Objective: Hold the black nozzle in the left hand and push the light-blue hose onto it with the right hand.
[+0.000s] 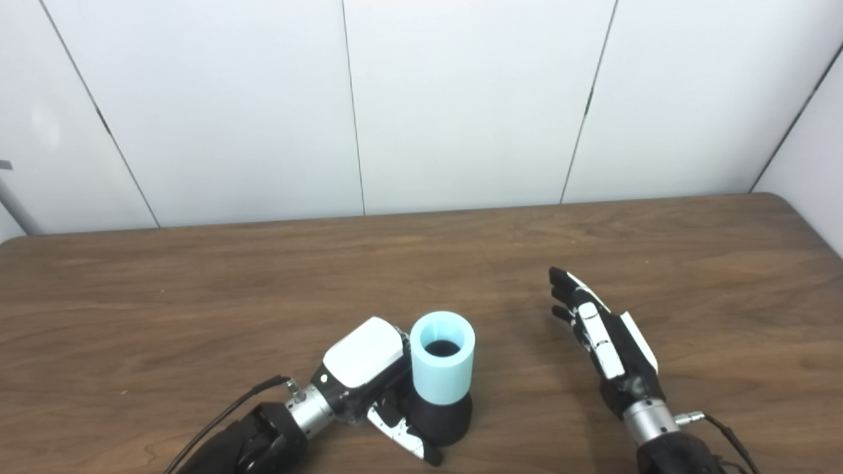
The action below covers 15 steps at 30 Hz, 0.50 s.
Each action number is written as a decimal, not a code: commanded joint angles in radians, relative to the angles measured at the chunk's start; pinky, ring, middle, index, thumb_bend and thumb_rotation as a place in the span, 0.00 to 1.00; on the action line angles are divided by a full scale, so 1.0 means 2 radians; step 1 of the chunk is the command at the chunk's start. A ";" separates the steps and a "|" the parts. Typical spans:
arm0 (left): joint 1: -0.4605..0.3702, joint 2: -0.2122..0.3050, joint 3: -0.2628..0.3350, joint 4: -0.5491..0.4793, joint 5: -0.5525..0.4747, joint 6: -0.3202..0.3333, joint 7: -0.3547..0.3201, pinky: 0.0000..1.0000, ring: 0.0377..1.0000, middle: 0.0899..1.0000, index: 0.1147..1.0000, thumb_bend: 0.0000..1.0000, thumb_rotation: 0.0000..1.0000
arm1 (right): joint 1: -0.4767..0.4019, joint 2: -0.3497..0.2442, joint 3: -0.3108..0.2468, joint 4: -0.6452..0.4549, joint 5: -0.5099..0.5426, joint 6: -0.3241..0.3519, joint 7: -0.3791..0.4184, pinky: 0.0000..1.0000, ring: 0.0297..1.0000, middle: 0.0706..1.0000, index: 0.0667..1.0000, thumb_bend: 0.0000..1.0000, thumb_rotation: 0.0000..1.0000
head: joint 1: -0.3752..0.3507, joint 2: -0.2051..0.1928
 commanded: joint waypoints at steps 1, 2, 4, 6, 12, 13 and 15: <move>0.030 0.005 -0.001 0.021 0.000 0.016 -0.025 0.37 0.45 0.49 0.43 0.52 0.05 | -0.011 -0.004 -0.002 -0.013 0.004 -0.021 -0.002 0.90 0.93 0.92 0.88 0.12 0.99 | 0.000 0.001; 0.031 0.005 0.002 0.020 0.001 0.016 -0.027 0.41 0.49 0.51 0.47 0.76 0.06 | -0.011 -0.004 -0.002 -0.013 0.005 -0.022 -0.002 0.89 0.93 0.92 0.88 0.12 0.97 | 0.000 0.001; 0.033 0.004 0.008 0.019 -0.002 0.015 -0.033 0.46 0.54 0.55 0.51 0.95 0.07 | -0.011 -0.004 -0.002 -0.013 0.006 -0.025 -0.001 0.88 0.92 0.91 0.87 0.12 0.92 | 0.000 0.001; 0.034 0.003 0.012 0.016 -0.007 0.017 -0.045 0.49 0.57 0.58 0.55 0.99 0.09 | -0.011 -0.003 -0.002 -0.013 0.008 -0.024 -0.001 0.88 0.92 0.91 0.87 0.12 0.90 | 0.000 0.001; 0.037 0.002 0.022 0.009 -0.014 0.025 -0.072 0.52 0.60 0.61 0.59 1.00 0.12 | -0.010 -0.003 -0.002 -0.014 0.011 -0.021 0.000 0.89 0.92 0.91 0.87 0.11 0.88 | 0.001 0.001; 0.037 0.002 0.023 0.008 -0.014 0.025 -0.074 0.52 0.61 0.61 0.59 1.00 0.13 | -0.010 -0.004 -0.002 -0.014 0.011 -0.022 0.000 0.89 0.92 0.91 0.87 0.11 0.88 | 0.001 0.001; 0.037 0.001 0.025 0.006 -0.013 0.028 -0.081 0.52 0.61 0.61 0.59 1.00 0.13 | -0.010 -0.004 -0.002 -0.015 0.012 -0.021 0.000 0.88 0.92 0.91 0.87 0.11 0.88 | 0.001 0.001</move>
